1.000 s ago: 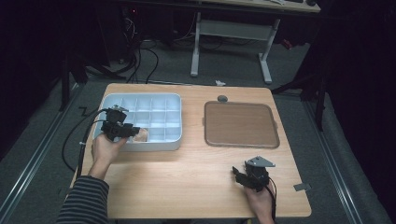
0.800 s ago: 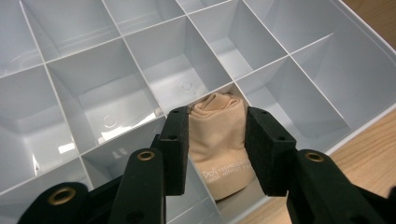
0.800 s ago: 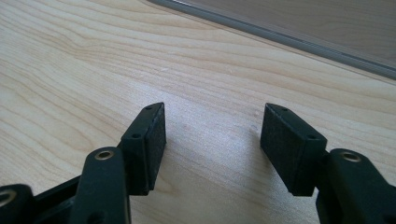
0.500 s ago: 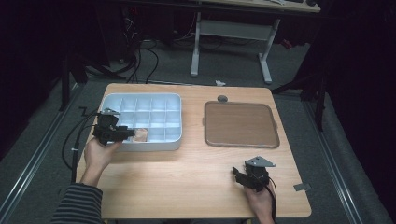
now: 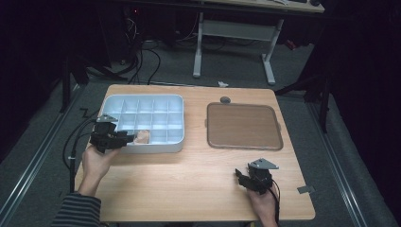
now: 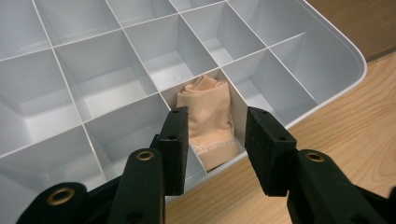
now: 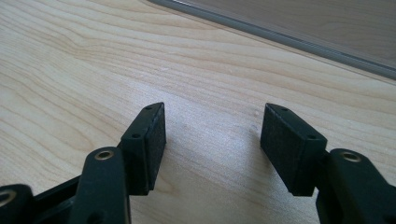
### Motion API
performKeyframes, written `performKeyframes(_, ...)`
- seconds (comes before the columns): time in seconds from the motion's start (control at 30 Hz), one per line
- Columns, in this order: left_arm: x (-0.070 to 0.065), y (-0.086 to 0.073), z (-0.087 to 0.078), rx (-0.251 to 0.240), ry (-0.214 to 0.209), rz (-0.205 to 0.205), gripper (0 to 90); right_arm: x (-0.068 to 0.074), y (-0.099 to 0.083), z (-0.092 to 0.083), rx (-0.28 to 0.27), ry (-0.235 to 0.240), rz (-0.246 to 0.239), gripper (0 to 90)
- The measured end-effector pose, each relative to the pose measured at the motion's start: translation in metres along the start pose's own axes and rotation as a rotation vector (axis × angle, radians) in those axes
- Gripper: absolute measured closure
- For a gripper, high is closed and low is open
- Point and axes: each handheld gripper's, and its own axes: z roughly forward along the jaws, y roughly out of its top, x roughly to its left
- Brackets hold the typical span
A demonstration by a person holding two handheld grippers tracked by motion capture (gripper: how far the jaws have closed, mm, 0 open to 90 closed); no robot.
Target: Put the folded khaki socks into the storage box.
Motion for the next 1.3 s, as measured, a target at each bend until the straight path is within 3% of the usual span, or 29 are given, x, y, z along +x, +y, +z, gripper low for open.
performKeyframes(0.6,0.002,-0.023,-0.014,-0.044,-0.050,-0.038,59.0,0.000,0.000,0.000,0.000,0.000,0.000,40.5)
performKeyframes(1.03,-0.004,-0.034,-0.022,-0.081,-0.061,-0.032,56.9,0.000,0.000,0.000,0.000,0.000,0.000,40.5)
performKeyframes(1.3,-0.014,-0.040,-0.024,-0.101,-0.067,-0.007,53.2,0.000,0.000,0.000,0.000,0.000,0.000,40.5)
